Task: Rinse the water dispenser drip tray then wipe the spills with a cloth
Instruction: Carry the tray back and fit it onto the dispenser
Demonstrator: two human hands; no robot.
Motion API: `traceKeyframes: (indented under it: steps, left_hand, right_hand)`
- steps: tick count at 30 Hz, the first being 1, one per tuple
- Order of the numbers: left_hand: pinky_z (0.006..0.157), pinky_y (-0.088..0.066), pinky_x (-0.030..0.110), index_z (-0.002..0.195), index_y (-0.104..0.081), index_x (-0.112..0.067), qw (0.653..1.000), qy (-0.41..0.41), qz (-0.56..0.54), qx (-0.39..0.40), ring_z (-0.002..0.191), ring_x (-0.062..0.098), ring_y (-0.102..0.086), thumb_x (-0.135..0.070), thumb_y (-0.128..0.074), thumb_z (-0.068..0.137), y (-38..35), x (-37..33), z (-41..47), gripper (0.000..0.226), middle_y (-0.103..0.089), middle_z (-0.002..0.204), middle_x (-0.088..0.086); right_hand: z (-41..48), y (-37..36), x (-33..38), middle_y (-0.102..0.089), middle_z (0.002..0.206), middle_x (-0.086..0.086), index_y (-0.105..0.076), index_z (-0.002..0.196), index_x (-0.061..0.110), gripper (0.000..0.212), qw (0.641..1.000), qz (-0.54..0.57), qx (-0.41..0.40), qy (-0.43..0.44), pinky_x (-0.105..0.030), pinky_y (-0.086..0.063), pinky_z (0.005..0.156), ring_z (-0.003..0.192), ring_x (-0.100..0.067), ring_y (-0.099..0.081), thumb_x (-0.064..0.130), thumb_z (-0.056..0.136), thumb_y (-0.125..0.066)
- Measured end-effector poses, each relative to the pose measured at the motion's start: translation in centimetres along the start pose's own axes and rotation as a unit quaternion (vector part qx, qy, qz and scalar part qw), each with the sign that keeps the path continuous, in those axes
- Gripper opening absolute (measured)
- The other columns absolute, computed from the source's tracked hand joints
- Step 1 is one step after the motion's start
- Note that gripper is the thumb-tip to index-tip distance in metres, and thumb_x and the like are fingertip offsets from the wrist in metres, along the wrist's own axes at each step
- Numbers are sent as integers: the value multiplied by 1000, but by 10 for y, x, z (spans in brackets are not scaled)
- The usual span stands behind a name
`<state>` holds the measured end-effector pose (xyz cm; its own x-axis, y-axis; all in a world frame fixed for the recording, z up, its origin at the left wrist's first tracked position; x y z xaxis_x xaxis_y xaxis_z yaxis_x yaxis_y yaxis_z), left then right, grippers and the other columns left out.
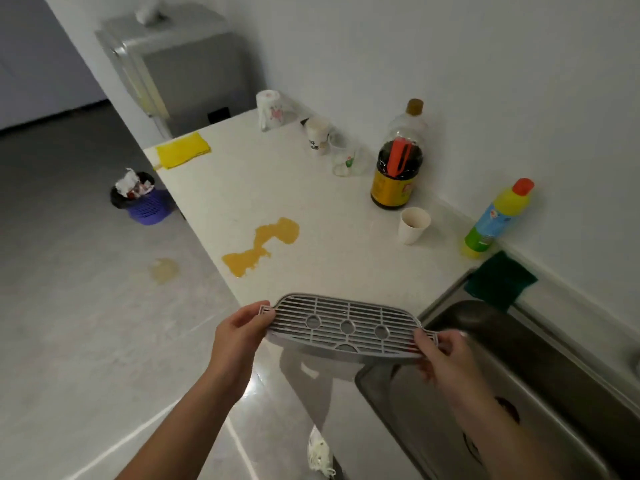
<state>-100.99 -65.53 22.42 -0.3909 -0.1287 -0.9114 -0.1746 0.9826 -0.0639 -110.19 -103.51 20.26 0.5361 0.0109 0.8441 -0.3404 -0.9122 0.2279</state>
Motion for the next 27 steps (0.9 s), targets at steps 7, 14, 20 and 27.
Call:
traceKeyframes:
  steps: [7, 14, 20, 27]
  left_hand:
    - [78, -57, 37, 104, -81, -17, 995, -15, -16, -92, 93, 20, -73, -9, -67, 96, 131, -15, -80, 18, -81, 98, 7]
    - [79, -55, 30, 95, -82, -15, 985, -37, -64, -154, 87, 11, -75, -8, -66, 94, 277, -23, -129, 17, -81, 95, 5]
    - [86, -55, 35, 98, -79, -5, 967, -39, -144, -207, 89, 19, -74, -6, -68, 94, 414, -16, -124, 12, -79, 98, 11]
    - [82, -54, 31, 92, -82, -13, 954, -37, -171, -243, 84, 13, -74, -10, -70, 93, 565, -38, -83, 12, -81, 94, 2]
  right_hand:
    - [-68, -91, 23, -75, 92, -4, -60, 100, 22, 31, 997, 42, 43, 47, -28, -51, 57, 74, -17, -69, 42, 86, -79]
    - [-146, -217, 35, -75, 98, 1, -58, 101, 26, 27, 989, -2, 131, 69, -31, -53, 61, 85, -21, -72, 45, 90, -74]
    - [-190, -351, 48, -76, 97, 1, -59, 103, 23, 29, 979, -53, 171, 93, -30, -54, 63, 86, -19, -73, 45, 90, -73]
    - [-219, -519, 84, -76, 98, 1, -61, 106, 26, 26, 967, -93, 206, 122, -34, -58, 67, 88, -21, -74, 46, 92, -70]
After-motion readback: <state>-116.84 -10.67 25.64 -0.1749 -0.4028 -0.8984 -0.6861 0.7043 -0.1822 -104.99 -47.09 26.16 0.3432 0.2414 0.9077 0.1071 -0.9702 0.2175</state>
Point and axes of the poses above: each hand's wrist, its own z-axis towards the middle knuckle, its own y-axis out of the back of the hand, x = y × z, the point moved 10 cm from there along z, towards the middle knuckle
